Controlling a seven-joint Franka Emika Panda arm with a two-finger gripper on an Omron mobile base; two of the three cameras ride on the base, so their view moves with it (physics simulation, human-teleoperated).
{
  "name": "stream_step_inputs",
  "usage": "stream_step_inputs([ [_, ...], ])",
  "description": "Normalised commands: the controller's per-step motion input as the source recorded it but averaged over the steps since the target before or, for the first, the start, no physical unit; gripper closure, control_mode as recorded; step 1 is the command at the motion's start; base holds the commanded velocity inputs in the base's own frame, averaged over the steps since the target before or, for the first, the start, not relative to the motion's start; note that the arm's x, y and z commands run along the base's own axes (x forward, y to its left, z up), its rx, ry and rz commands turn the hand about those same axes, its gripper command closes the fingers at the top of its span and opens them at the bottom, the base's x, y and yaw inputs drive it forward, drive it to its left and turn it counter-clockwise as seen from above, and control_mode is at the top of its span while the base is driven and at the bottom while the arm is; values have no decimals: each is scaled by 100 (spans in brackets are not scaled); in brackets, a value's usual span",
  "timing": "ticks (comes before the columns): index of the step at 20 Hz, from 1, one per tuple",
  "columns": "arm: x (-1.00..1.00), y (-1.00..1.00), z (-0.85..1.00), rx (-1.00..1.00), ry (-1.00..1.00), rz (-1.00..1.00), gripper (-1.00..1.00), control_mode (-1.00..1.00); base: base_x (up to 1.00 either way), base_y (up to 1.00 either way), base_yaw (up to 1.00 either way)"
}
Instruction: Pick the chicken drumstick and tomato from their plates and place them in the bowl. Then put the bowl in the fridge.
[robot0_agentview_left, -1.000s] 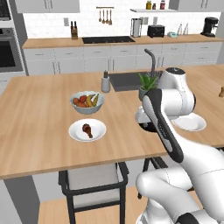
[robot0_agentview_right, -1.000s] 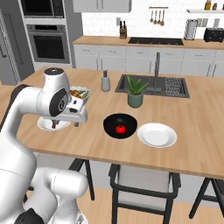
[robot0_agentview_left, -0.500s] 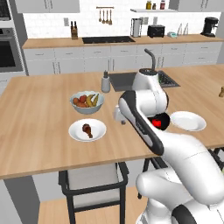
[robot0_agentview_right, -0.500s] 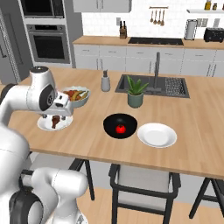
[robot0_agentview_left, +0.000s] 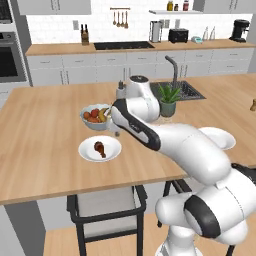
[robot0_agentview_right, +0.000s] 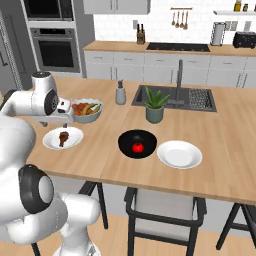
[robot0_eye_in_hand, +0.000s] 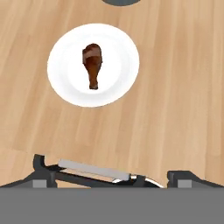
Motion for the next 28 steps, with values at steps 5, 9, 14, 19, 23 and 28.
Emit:
stream_step_inputs([
  [5, 62, 49, -22, 0, 7, 6, -100, -100, 0, 0, 0],
  [9, 30, 31, -30, 0, 8, 5, -100, -100, 0, 0, 0],
  [14, 36, 24, -38, 0, 1, 1, -100, -100, 0, 0, 0],
  [19, 62, 1, -49, 0, 0, 0, -100, -100, 0, 0, 0],
  [23, 54, 6, -51, 0, 0, 0, -100, -100, 0, 0, 0],
  [28, 32, 24, -37, 0, 0, 0, -100, -100, 0, 0, 0],
])
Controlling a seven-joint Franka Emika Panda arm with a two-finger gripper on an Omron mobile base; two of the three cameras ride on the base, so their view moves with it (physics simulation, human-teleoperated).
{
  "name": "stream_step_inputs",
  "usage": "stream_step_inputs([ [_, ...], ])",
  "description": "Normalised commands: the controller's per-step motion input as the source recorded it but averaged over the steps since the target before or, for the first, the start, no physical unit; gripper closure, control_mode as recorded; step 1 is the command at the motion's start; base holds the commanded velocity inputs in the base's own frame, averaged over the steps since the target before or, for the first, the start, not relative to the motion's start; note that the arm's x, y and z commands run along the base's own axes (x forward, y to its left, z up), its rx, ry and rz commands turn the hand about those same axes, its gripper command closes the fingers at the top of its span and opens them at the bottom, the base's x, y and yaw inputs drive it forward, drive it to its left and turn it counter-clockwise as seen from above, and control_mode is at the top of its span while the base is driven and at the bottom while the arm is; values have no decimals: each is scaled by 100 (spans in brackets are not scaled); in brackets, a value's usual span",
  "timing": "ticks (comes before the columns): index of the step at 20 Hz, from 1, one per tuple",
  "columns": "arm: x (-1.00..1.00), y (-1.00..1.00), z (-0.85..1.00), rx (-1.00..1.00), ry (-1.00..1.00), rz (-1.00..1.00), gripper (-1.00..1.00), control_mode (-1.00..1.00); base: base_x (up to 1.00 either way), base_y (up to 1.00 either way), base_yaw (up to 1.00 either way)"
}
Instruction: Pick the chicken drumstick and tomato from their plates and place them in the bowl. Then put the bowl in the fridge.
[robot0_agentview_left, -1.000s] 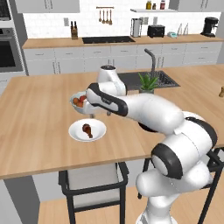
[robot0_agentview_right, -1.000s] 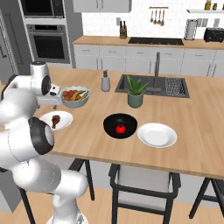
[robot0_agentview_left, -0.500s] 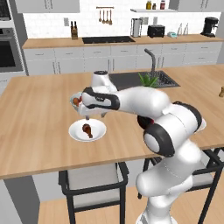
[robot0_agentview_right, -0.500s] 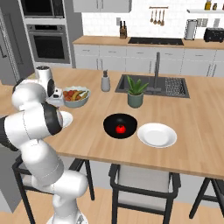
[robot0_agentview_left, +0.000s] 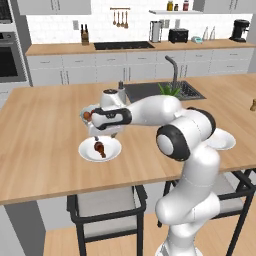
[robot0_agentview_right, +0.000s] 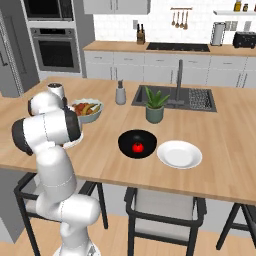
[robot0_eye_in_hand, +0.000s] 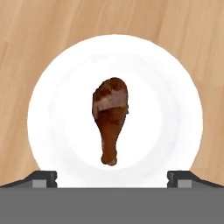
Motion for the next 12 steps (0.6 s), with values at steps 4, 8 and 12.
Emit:
stream_step_inputs([
  [4, 26, 27, -37, 0, 0, -1, -100, -100, 0, 0, 0],
  [8, 8, 0, -22, 0, 0, 0, -100, -100, 0, 0, 0],
  [12, 1, 0, -22, 0, 0, -1, -100, -100, 0, 0, 0],
])
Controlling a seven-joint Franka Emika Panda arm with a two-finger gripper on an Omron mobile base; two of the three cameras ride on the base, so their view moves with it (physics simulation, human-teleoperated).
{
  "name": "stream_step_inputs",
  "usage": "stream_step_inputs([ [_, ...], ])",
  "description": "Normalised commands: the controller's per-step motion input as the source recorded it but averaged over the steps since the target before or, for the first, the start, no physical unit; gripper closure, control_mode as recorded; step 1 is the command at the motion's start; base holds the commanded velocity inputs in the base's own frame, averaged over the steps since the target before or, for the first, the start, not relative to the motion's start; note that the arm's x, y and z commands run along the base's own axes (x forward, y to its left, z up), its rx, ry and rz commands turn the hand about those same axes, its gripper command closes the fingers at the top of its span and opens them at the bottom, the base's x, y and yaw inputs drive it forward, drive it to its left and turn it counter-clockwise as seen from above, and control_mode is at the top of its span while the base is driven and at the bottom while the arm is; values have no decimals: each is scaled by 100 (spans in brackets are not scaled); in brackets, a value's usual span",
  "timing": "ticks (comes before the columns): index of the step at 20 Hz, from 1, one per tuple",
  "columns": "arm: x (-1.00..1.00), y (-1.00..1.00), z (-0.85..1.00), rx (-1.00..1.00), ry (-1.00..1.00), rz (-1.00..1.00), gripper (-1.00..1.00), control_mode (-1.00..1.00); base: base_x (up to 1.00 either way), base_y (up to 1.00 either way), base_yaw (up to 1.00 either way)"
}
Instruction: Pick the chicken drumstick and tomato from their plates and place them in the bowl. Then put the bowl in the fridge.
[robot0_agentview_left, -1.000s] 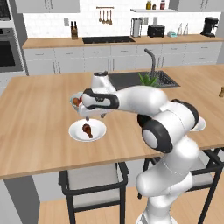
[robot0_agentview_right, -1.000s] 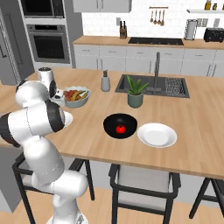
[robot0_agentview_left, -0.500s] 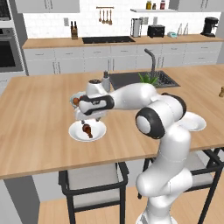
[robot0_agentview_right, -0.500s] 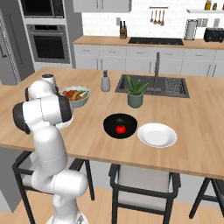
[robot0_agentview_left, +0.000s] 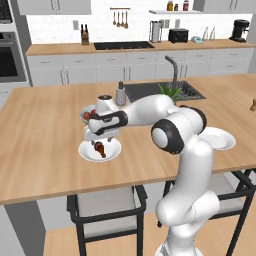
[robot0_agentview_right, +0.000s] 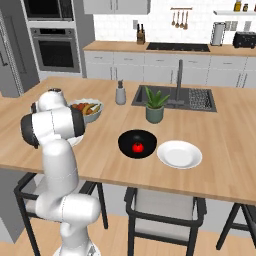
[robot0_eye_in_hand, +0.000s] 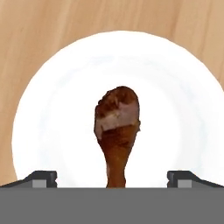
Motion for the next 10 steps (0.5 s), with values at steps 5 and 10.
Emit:
stream_step_inputs([
  [5, 1, 0, -32, 0, 0, -1, -100, -100, 0, 0, 0],
  [10, 13, 0, -32, 0, 0, -2, -100, -100, 0, 0, 0],
])
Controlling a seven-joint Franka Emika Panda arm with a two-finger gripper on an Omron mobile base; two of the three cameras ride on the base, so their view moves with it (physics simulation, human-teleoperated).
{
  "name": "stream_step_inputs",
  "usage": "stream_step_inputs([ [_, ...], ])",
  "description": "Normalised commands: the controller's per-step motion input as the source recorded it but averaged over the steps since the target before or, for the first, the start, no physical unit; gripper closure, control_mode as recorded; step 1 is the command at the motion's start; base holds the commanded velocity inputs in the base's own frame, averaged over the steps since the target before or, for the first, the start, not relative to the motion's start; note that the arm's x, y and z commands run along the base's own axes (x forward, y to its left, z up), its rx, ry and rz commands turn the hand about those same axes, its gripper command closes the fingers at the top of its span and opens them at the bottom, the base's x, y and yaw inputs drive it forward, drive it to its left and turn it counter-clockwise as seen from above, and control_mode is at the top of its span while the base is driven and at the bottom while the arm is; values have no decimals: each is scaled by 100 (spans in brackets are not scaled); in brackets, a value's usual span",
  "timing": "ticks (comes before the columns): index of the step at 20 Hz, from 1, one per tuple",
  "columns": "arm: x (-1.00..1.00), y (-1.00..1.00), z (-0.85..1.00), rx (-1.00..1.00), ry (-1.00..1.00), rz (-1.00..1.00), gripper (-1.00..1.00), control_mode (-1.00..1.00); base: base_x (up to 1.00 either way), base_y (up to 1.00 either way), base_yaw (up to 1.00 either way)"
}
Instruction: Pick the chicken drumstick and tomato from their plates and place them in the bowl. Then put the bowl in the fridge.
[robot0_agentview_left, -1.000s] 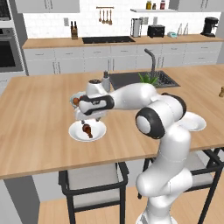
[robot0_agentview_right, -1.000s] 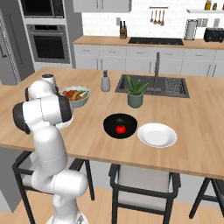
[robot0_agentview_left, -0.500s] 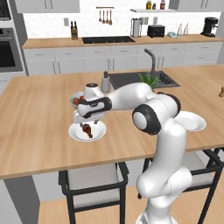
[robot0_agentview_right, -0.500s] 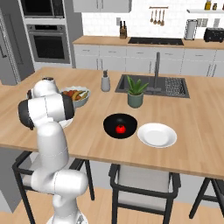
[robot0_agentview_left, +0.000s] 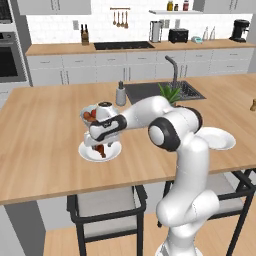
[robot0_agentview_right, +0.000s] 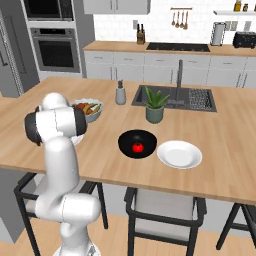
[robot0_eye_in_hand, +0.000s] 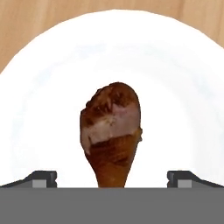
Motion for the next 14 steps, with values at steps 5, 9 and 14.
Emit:
stream_step_inputs([
  [5, 12, 0, -25, 0, 0, -2, -100, -100, 0, 0, 0],
  [9, 9, 1, -19, 0, 0, 0, -100, -100, 0, 0, 0],
  [14, 9, 4, -17, 0, 0, 0, -100, -100, 0, 0, 0],
])
